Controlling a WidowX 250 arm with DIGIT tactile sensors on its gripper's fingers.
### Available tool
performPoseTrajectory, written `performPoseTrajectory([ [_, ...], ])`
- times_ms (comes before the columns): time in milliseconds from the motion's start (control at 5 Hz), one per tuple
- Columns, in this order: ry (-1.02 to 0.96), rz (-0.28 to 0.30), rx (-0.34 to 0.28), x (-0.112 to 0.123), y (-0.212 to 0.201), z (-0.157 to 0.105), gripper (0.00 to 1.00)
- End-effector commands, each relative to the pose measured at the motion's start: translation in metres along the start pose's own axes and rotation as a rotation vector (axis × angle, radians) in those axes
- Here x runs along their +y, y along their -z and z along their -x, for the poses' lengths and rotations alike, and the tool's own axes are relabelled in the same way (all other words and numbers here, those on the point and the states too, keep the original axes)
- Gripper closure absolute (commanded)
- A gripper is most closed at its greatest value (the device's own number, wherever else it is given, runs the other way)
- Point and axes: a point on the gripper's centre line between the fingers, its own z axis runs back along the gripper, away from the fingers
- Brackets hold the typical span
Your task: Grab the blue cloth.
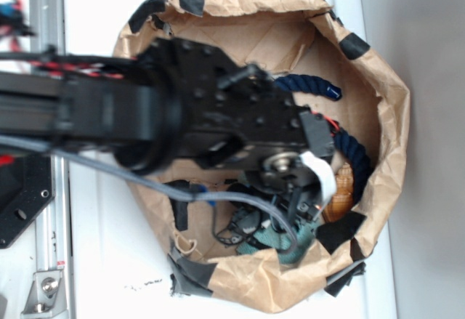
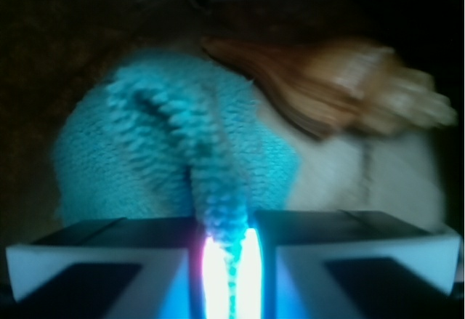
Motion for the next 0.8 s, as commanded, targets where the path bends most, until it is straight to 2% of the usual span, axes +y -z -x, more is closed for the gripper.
performPoseTrajectory([
  [0,0.001,-0.079,-0.028,-0.019,-0.025,-0.007,1.00],
  [200,-0.208,-0.159,-0.052,-0.003,-0.083,0.014,1.00],
  [400,-0.476,-0.143,-0.066,0.018,-0.138,0.045,1.00],
  [600,-0.738,-0.150,-0.034,0.031,-0.167,0.060,1.00],
])
